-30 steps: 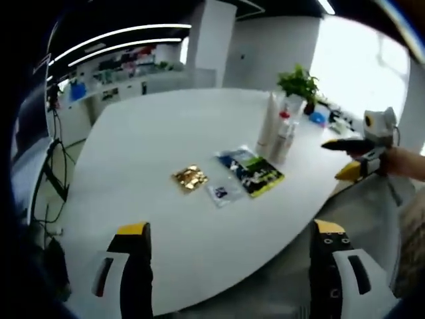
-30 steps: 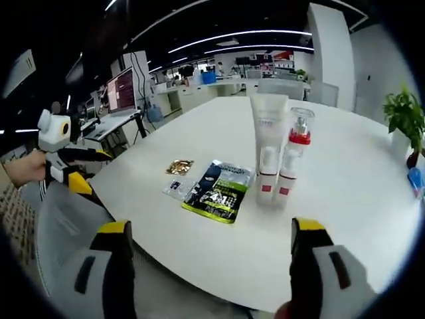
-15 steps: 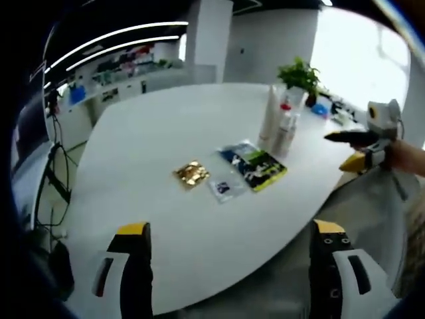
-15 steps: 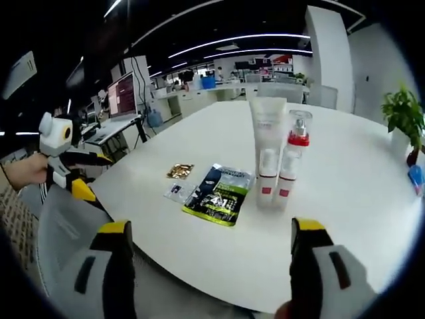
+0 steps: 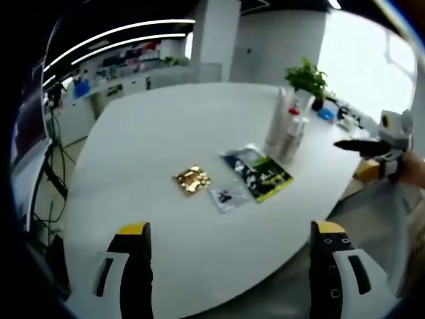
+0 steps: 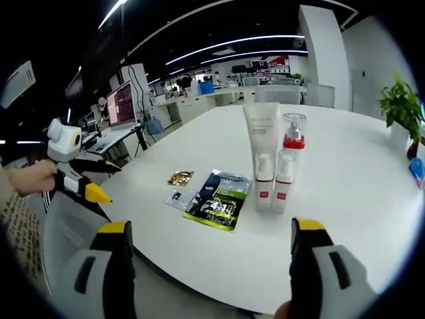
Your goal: Arrange the skincare products in the storage area until every visible bottle or jar stands upright without overlapping.
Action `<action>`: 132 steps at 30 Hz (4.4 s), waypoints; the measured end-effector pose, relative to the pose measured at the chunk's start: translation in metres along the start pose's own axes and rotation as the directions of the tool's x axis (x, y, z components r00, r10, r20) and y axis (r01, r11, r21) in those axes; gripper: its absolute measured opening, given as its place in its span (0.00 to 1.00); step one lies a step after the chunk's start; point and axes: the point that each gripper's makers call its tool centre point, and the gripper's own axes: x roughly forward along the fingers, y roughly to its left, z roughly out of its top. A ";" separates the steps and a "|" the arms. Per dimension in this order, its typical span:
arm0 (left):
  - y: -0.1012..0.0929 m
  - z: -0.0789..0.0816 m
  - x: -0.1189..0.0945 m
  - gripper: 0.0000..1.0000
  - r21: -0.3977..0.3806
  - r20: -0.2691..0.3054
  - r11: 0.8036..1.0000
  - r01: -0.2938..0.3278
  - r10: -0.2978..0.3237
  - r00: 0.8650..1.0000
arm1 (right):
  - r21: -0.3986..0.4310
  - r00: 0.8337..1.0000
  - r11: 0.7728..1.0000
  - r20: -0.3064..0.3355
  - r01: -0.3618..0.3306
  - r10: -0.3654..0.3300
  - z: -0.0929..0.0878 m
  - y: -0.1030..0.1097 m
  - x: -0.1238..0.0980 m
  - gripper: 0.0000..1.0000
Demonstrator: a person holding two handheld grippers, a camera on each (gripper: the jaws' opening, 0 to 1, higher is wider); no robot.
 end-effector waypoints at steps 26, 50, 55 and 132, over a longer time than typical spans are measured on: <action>0.018 0.015 0.082 0.92 -0.001 -0.162 1.000 -0.028 0.027 0.986 | 0.005 0.999 0.999 0.008 0.043 -0.043 -0.002 -0.011 -0.002 0.97; 0.060 0.014 0.143 0.81 -0.122 -0.261 0.966 -0.228 0.191 0.946 | 0.035 0.997 0.996 -0.017 0.077 -0.077 -0.007 -0.018 0.000 0.94; 0.066 0.013 0.151 0.78 -0.156 -0.269 0.952 -0.263 0.215 0.939 | 0.047 0.996 0.995 -0.017 0.090 -0.090 -0.007 -0.021 -0.001 0.93; 0.043 0.063 0.089 0.34 -0.089 0.056 0.981 -0.174 0.179 0.982 | 0.036 0.999 0.999 0.000 0.033 -0.033 -0.001 -0.009 0.004 0.88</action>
